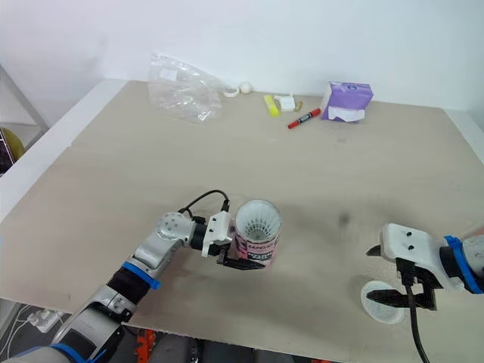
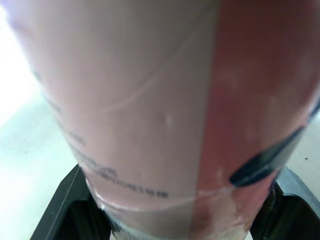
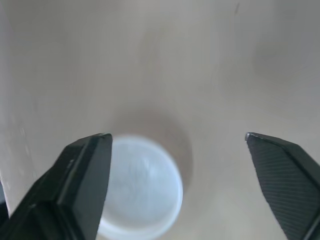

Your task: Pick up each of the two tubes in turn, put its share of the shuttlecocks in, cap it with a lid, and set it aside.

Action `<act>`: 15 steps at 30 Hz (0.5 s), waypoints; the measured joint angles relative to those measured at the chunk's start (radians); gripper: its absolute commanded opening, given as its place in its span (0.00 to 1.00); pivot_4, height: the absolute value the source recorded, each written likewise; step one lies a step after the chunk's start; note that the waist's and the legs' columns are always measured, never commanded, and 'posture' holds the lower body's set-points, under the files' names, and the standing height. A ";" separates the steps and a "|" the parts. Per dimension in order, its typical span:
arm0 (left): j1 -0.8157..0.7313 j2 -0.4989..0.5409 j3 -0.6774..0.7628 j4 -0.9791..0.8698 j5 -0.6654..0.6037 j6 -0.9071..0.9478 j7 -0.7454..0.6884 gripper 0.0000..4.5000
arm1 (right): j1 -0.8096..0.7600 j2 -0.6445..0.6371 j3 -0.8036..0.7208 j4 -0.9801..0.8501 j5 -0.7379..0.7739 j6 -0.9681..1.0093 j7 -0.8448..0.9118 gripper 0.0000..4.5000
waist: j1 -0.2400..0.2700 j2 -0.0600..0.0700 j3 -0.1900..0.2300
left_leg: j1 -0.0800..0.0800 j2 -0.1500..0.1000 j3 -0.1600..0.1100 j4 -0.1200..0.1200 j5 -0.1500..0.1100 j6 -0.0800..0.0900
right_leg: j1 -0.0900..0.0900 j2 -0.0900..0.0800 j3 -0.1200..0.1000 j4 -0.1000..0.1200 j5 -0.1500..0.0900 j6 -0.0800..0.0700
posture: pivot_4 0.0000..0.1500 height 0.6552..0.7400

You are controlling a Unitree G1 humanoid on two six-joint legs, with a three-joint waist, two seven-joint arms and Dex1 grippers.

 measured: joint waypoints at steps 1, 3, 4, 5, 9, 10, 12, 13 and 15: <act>0.000 -0.001 0.001 -0.001 -0.005 0.014 0.000 0.63 | 0.002 0.000 0.000 0.024 -0.010 -0.029 0.000 0.98 | 0.000 0.000 0.000 | 0.001 0.000 0.000 0.000 0.000 0.000 | 0.001 0.000 0.000 0.000 0.000 0.000 | 1.00 1.00; 0.000 -0.001 0.001 -0.003 -0.012 0.031 -0.001 0.63 | 0.003 0.000 0.001 0.060 -0.030 -0.086 0.000 0.98 | 0.000 0.000 0.000 | 0.001 0.000 0.000 0.000 0.000 0.000 | 0.001 0.001 0.000 0.000 0.000 0.000 | 1.00 1.00; 0.000 -0.001 0.001 -0.004 -0.012 0.033 -0.001 0.63 | 0.003 0.000 0.003 0.069 -0.034 -0.100 0.000 0.98 | 0.000 0.000 0.000 | 0.002 0.000 0.000 0.000 0.000 0.000 | 0.001 0.001 0.000 0.000 0.000 0.000 | 1.00 1.00; 0.000 0.001 0.000 -0.007 -0.011 0.037 -0.001 0.63 | 0.004 0.000 0.007 0.087 -0.042 -0.129 0.000 0.98 | 0.000 0.000 0.000 | 0.002 0.001 0.000 0.000 0.000 0.000 | 0.002 0.001 0.000 0.000 0.000 0.000 | 1.00 1.00; 0.000 0.007 -0.001 -0.011 -0.010 0.041 0.000 0.63 | -0.009 0.002 0.027 0.125 -0.050 -0.173 -0.003 0.98 | -0.001 0.000 0.000 | 0.002 0.001 0.000 0.000 0.000 0.000 | 0.002 0.001 0.001 0.000 0.001 -0.001 | 1.00 1.00; 0.000 0.007 -0.001 -0.011 -0.009 0.041 0.000 0.63 | -0.013 0.003 0.033 0.127 -0.050 -0.177 -0.005 0.98 | -0.001 0.000 0.000 | 0.002 0.001 0.000 0.000 0.000 0.000 | 0.002 0.001 0.001 0.000 0.001 -0.001 | 1.00 1.00; 0.000 0.008 -0.001 -0.012 -0.007 0.040 0.001 0.63 | -0.030 0.012 0.061 0.139 -0.050 -0.186 -0.016 0.98 | 0.000 0.000 0.000 | 0.003 0.001 0.000 0.000 0.000 0.000 | 0.002 0.001 0.001 0.000 0.001 -0.001 | 1.00 1.00; 0.000 0.009 -0.001 -0.012 -0.007 0.040 0.001 0.63 | -0.033 0.013 0.067 0.142 -0.051 -0.187 -0.017 0.98 | 0.000 0.001 -0.001 | 0.003 0.001 0.000 0.000 0.000 0.000 | 0.002 0.001 0.001 0.000 0.001 -0.001 | 1.00 1.00; 0.000 0.009 -0.001 -0.014 -0.007 0.040 0.002 0.63 | -0.037 0.013 0.087 0.158 -0.057 -0.199 -0.021 0.98 | 0.000 0.001 -0.001 | 0.003 0.001 0.000 0.000 0.000 0.000 | 0.002 0.001 0.001 0.000 0.001 -0.001 | 1.00 1.00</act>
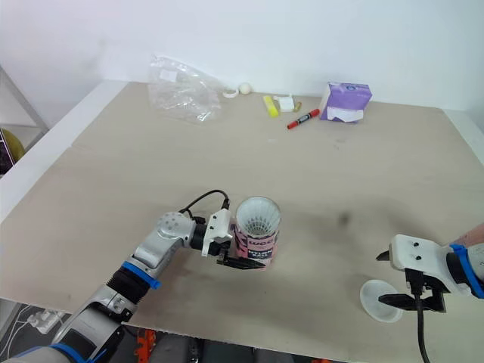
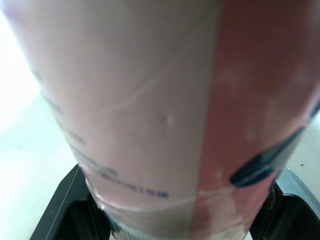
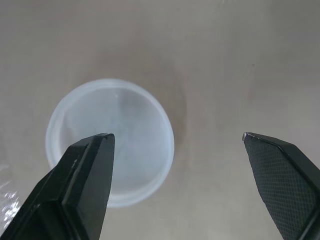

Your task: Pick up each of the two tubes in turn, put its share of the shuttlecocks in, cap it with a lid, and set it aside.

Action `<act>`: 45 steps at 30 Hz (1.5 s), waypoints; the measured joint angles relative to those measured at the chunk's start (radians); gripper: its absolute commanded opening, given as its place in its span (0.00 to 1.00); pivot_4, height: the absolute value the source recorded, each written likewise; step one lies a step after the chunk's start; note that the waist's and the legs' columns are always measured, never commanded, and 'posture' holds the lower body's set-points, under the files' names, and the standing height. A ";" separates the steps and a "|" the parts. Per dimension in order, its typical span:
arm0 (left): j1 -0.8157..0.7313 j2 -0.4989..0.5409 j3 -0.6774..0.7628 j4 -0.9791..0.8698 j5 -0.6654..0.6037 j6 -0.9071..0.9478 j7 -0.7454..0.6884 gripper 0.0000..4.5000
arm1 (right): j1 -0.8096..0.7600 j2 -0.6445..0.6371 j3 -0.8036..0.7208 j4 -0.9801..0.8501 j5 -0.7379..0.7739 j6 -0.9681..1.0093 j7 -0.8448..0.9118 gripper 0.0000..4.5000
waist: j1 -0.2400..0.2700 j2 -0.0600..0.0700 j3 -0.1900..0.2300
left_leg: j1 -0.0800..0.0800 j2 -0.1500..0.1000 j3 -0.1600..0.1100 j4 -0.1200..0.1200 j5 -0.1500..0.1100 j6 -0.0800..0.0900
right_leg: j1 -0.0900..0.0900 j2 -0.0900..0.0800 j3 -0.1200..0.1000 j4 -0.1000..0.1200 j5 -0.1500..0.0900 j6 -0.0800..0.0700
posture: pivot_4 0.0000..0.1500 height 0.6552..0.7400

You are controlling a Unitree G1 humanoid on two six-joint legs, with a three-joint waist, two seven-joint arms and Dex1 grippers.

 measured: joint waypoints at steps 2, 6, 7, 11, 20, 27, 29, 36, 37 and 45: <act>0.000 0.001 0.000 -0.002 0.001 0.000 0.001 0.63 | -0.004 0.000 0.008 0.009 -0.004 -0.001 -0.003 0.98 | 0.000 0.000 0.000 | 0.000 0.000 0.000 0.000 0.000 0.000 | 0.000 0.000 0.000 0.000 0.000 0.000 | 1.00 1.00; 0.002 0.001 0.000 -0.005 0.008 0.000 0.003 0.63 | -0.020 0.003 0.040 0.033 -0.012 0.006 -0.021 0.98 | 0.000 0.000 0.000 | 0.000 0.000 0.000 0.000 0.000 0.000 | 0.000 0.000 0.000 0.000 0.000 0.000 | 1.00 1.00; 0.002 0.001 0.000 -0.005 0.008 0.000 0.003 0.63 | -0.021 0.003 0.041 0.033 -0.012 0.007 -0.022 0.98 | 0.000 0.000 0.000 | 0.001 0.000 0.000 0.000 0.000 0.000 | 0.001 0.000 0.000 0.000 0.000 0.000 | 1.00 1.00; 0.004 0.001 0.000 -0.007 0.012 -0.001 0.004 0.63 | -0.030 0.003 0.052 0.037 -0.010 0.017 -0.022 0.83 | 0.000 0.000 0.000 | 0.002 0.000 0.000 0.000 0.000 0.000 | 0.002 0.001 0.000 0.000 0.001 0.000 | 1.00 1.00; 0.009 0.002 0.001 -0.008 0.017 -0.003 0.010 0.63 | -0.050 0.004 0.075 0.042 -0.004 0.019 -0.029 0.01 | -0.001 -0.002 0.000 | 0.005 0.001 0.001 0.002 0.001 -0.001 | 0.004 0.001 0.001 0.000 0.002 -0.003 | 1.00 1.00; 0.009 0.004 0.001 -0.006 0.018 -0.007 0.010 0.63 | -0.050 0.004 0.077 0.029 -0.001 0.000 -0.037 0.00 | -0.001 -0.001 0.000 | 0.005 0.002 0.001 0.002 0.002 -0.001 | 0.005 0.002 0.001 0.000 0.003 -0.002 | 1.00 1.00; 0.008 0.005 0.002 -0.005 0.019 -0.008 0.011 0.63 | -0.053 0.010 0.077 -0.012 0.016 0.001 -0.035 0.00 | -0.001 0.000 -0.001 | 0.005 0.002 0.001 0.002 0.002 -0.001 | 0.004 0.003 0.001 0.000 0.003 -0.002 | 1.00 1.00; -0.030 -0.009 0.008 0.063 0.019 -0.015 0.032 0.63 | -0.377 -0.043 0.077 -0.217 0.147 0.074 -0.024 0.00 | -0.002 0.003 -0.001 | 0.006 0.002 0.003 0.003 0.006 0.000 | 0.004 0.002 0.003 0.000 0.007 -0.004 | 1.00 1.00; -0.033 -0.012 0.007 0.067 0.020 -0.015 0.034 0.63 | -0.400 -0.051 0.076 -0.232 0.156 0.079 -0.025 0.00 | -0.001 0.003 -0.001 | 0.006 0.002 0.002 0.003 0.007 0.001 | 0.004 0.002 0.003 0.000 0.008 -0.004 | 1.00 1.00; -0.080 -0.019 0.007 0.135 0.038 -0.051 0.050 0.63 | -0.967 0.087 0.350 -0.345 0.245 0.193 -0.018 0.00 | -0.005 0.001 -0.001 | 0.005 0.003 0.004 0.003 0.010 0.000 | 0.001 0.002 0.003 0.000 0.013 -0.007 | 1.00 1.00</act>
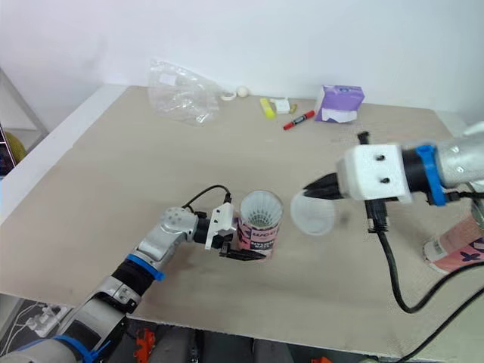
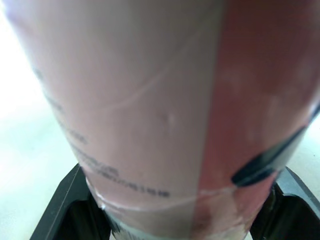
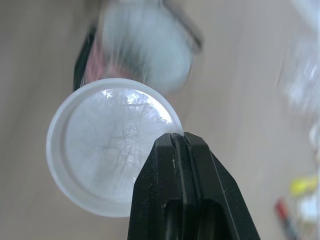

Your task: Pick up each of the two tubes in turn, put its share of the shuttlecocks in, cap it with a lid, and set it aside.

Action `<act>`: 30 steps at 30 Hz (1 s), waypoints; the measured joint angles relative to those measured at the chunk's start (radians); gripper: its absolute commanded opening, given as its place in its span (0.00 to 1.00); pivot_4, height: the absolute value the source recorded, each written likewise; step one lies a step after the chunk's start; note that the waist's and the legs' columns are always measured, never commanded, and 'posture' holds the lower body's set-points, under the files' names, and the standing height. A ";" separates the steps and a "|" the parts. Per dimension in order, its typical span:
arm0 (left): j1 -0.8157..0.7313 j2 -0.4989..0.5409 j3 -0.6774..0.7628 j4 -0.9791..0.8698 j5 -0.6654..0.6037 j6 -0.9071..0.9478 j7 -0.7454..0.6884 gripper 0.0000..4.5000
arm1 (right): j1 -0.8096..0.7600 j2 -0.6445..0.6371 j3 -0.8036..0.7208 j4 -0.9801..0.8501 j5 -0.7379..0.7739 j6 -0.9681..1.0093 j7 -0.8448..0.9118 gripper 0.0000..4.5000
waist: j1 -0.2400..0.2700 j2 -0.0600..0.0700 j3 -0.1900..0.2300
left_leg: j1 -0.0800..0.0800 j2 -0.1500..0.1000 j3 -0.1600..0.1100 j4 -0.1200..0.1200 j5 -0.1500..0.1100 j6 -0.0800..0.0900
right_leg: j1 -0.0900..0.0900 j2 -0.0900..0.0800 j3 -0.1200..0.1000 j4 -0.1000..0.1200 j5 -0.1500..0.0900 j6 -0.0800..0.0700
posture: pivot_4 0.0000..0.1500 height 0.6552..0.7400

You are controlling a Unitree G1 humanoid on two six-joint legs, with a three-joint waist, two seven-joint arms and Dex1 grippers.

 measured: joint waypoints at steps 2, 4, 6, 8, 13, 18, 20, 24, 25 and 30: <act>-0.005 -0.003 -0.002 0.007 0.002 -0.005 0.001 0.63 | -0.092 0.069 0.072 0.006 -0.015 0.018 0.000 0.00 | 0.001 0.000 0.000 | -0.001 0.000 0.000 0.000 0.001 0.001 | -0.001 0.000 0.000 0.000 0.001 0.000 | 1.00 1.00; -0.005 -0.004 -0.001 0.010 0.002 -0.009 0.001 0.63 | -0.134 0.106 0.113 0.017 -0.038 0.018 0.002 0.00 | 0.001 0.000 0.000 | -0.001 0.000 0.000 0.000 0.001 0.001 | -0.001 0.000 0.000 0.000 0.001 0.000 | 1.00 1.00; -0.007 -0.010 -0.003 0.014 0.005 -0.015 0.002 0.63 | -0.164 0.145 0.170 0.044 -0.081 0.001 0.007 0.00 | 0.004 0.000 0.000 | -0.002 0.000 0.000 0.000 0.001 0.001 | -0.001 0.000 0.000 0.000 0.001 0.000 | 1.00 1.00; -0.007 -0.010 -0.003 0.014 0.006 -0.016 0.002 0.63 | -0.177 0.179 0.212 0.082 -0.127 -0.026 0.013 0.00 | 0.004 0.000 0.000 | -0.003 -0.001 0.001 0.000 0.001 0.001 | -0.002 -0.001 0.000 0.000 0.001 0.000 | 1.00 1.00; -0.007 -0.009 -0.002 0.012 0.007 -0.015 0.004 0.63 | -0.190 0.208 0.241 0.126 -0.177 -0.071 0.034 0.00 | 0.004 0.000 0.000 | -0.003 0.000 0.000 0.000 0.001 0.001 | -0.002 0.000 0.000 0.000 0.001 0.001 | 1.00 1.00; 0.003 -0.001 -0.002 -0.003 0.008 -0.012 0.022 0.63 | -0.194 0.215 0.245 0.141 -0.195 -0.090 0.068 0.00 | 0.003 0.000 0.000 | -0.003 0.000 0.000 0.000 0.002 0.003 | -0.002 0.000 0.000 0.000 0.003 -0.001 | 1.00 1.00; 0.008 0.001 -0.002 -0.010 0.008 -0.011 0.026 0.63 | -0.202 0.215 0.245 0.141 -0.196 -0.092 0.074 0.00 | 0.002 0.000 0.000 | -0.003 0.001 0.000 0.000 0.002 0.003 | -0.003 0.001 0.000 0.000 0.004 -0.001 | 1.00 1.00; 0.009 0.003 -0.002 -0.017 0.008 -0.002 0.027 0.63 | -0.227 0.215 0.244 0.141 -0.193 -0.087 0.087 0.00 | 0.002 0.000 0.000 | -0.003 0.001 0.000 0.000 0.002 0.003 | -0.003 0.001 0.000 0.000 0.004 -0.001 | 1.00 1.00; 0.009 0.003 -0.002 -0.017 0.008 -0.002 0.028 0.63 | -0.235 0.215 0.244 0.141 -0.192 -0.085 0.090 0.00 | 0.002 0.000 0.000 | -0.003 0.001 0.000 0.000 0.002 0.003 | -0.003 0.001 0.000 0.000 0.004 -0.001 | 1.00 1.00; 0.009 0.002 -0.003 -0.014 0.008 -0.002 0.030 0.63 | -0.272 0.215 0.242 0.138 -0.188 -0.061 0.099 0.00 | 0.002 0.000 0.000 | -0.003 0.001 0.000 0.000 0.002 0.003 | -0.003 0.001 0.000 0.000 0.004 -0.001 | 1.00 1.00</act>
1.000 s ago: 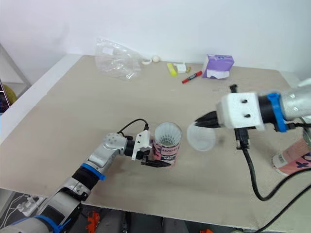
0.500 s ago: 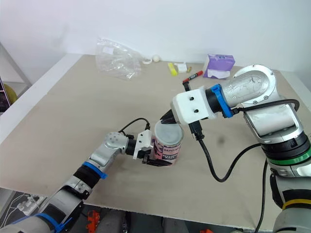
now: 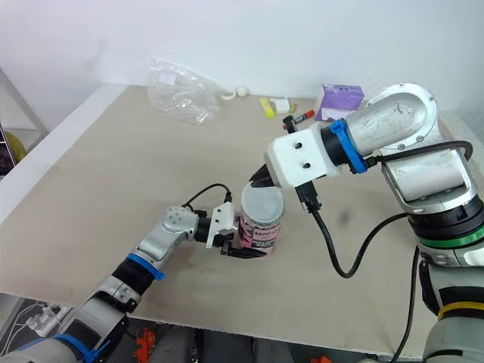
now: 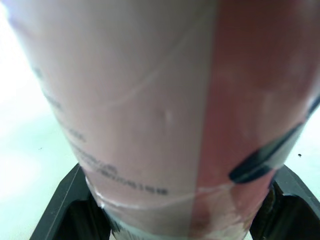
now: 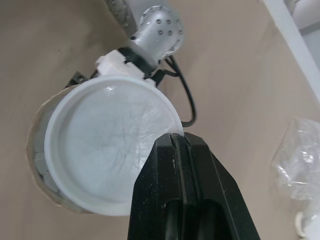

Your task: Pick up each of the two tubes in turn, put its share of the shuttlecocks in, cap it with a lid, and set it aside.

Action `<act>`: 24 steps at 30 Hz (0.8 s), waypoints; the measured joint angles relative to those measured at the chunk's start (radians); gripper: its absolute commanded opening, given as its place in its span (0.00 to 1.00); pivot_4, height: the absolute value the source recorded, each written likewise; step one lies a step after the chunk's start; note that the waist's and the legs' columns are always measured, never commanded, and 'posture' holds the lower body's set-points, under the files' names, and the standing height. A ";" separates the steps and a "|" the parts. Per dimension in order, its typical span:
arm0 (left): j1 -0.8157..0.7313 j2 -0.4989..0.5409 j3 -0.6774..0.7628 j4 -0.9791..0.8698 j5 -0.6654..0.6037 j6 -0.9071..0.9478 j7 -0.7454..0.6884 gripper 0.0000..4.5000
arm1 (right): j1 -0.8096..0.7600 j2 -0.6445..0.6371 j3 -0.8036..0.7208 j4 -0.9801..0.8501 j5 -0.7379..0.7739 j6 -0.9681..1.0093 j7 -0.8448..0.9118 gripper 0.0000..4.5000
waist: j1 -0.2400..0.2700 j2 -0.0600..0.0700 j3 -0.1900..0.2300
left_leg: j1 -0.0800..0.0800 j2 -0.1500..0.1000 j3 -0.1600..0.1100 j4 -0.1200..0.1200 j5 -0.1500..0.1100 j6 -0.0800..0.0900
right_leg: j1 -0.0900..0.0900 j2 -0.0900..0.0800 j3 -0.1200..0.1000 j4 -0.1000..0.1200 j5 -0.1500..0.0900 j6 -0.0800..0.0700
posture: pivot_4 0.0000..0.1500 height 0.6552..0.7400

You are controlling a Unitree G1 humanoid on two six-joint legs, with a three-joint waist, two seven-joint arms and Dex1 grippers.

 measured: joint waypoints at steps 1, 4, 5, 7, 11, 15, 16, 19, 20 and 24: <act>0.000 0.000 0.000 0.002 0.000 0.000 0.000 0.63 | -0.006 0.000 0.000 -0.002 0.006 0.015 0.003 0.00 | 0.000 0.000 0.000 | 0.000 0.000 0.000 0.000 0.000 0.000 | 0.000 0.000 0.000 0.000 0.000 0.000 | 1.00 1.00; 0.000 0.000 -0.001 0.005 0.000 0.000 0.000 0.63 | -0.042 0.000 -0.004 -0.020 0.014 0.048 0.007 0.00 | 0.000 0.000 0.000 | 0.000 0.000 0.000 0.000 0.000 0.000 | 0.000 0.000 0.000 0.000 0.000 0.000 | 1.00 1.00; 0.000 0.000 -0.001 0.005 0.000 0.000 0.000 0.63 | -0.050 -0.001 -0.009 -0.030 0.016 0.056 0.008 0.00 | 0.000 0.000 0.000 | 0.000 0.000 0.000 0.000 0.000 0.000 | 0.000 0.000 -0.001 0.000 0.000 0.000 | 1.00 1.00; -0.001 0.000 -0.002 0.005 0.000 0.000 0.000 0.63 | -0.051 -0.010 -0.011 -0.042 0.018 0.069 0.011 0.00 | 0.000 0.000 0.000 | 0.000 0.000 0.000 0.000 0.000 0.000 | 0.000 0.000 0.000 0.000 0.000 0.000 | 1.00 1.00; -0.002 0.000 -0.002 0.008 0.000 0.000 0.000 0.63 | -0.020 -0.039 -0.011 -0.047 0.012 0.077 0.017 0.00 | 0.000 0.000 0.000 | 0.000 0.000 0.000 0.000 0.000 0.000 | -0.001 -0.001 0.000 0.000 0.000 0.000 | 1.00 1.00; -0.004 0.000 -0.002 0.011 0.000 0.000 0.000 0.63 | 0.022 -0.044 -0.011 -0.047 0.004 0.069 0.015 0.00 | 0.000 0.000 0.000 | 0.000 0.000 0.000 0.000 0.000 0.000 | -0.001 -0.001 0.000 0.000 0.000 0.000 | 1.00 1.00; -0.004 0.000 -0.002 0.011 0.000 0.000 0.000 0.63 | 0.029 -0.044 -0.011 -0.047 -0.001 0.063 0.015 0.00 | 0.000 0.000 0.000 | 0.000 0.000 0.001 0.000 0.000 0.000 | -0.001 -0.001 0.000 0.000 0.000 0.000 | 1.00 1.00; -0.004 -0.001 -0.003 0.010 0.000 0.000 0.000 0.63 | 0.038 -0.044 -0.011 -0.047 -0.010 0.058 0.014 0.00 | 0.000 0.000 0.000 | 0.000 0.000 0.001 0.000 0.000 0.000 | -0.001 -0.001 0.000 0.000 0.000 0.000 | 1.00 1.00; -0.004 -0.001 -0.003 0.010 0.000 0.000 0.000 0.63 | 0.043 -0.044 -0.011 -0.047 -0.012 0.056 0.014 0.00 | 0.000 0.000 0.000 | 0.000 0.000 0.001 0.000 0.000 0.000 | -0.001 -0.001 0.000 0.000 0.000 0.000 | 1.00 1.00; -0.004 0.000 -0.002 0.010 0.000 0.000 0.000 0.63 | 0.046 -0.043 -0.010 -0.046 -0.019 0.048 0.014 0.00 | 0.000 0.000 0.000 | 0.000 0.000 0.000 0.000 0.000 0.000 | -0.001 -0.001 0.000 0.000 0.000 0.000 | 1.00 1.00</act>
